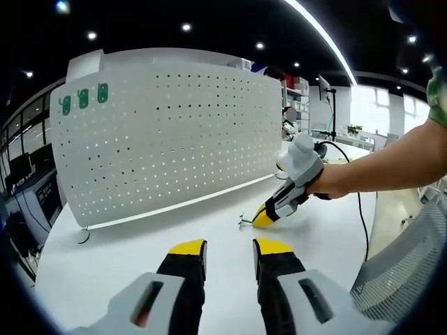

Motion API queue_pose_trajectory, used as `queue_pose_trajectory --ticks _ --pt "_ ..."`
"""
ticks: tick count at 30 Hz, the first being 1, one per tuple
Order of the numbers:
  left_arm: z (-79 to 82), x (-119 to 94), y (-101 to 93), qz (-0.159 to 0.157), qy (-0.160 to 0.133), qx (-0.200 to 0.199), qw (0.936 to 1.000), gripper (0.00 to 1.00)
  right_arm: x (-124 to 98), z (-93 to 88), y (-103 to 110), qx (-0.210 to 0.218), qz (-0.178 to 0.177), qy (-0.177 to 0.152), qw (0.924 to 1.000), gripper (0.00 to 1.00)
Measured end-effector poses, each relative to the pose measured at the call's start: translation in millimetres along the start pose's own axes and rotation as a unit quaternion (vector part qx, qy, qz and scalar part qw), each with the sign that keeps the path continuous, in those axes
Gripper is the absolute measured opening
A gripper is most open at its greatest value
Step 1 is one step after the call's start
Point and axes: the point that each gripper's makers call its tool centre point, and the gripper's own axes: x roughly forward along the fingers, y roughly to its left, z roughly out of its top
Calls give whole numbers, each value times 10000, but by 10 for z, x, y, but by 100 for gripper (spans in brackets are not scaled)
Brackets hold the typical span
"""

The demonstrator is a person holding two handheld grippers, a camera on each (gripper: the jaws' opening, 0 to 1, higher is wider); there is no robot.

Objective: Insert the hook assembly into the mounting plate slot until the hook locks in place.

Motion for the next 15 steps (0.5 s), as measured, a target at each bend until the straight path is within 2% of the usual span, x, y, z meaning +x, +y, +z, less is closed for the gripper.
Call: queue_pose_trajectory --ticks 15 --pt "11 -5 -20 -42 -29 4 10000 27 -83 103 80 -226 10 66 9997 0"
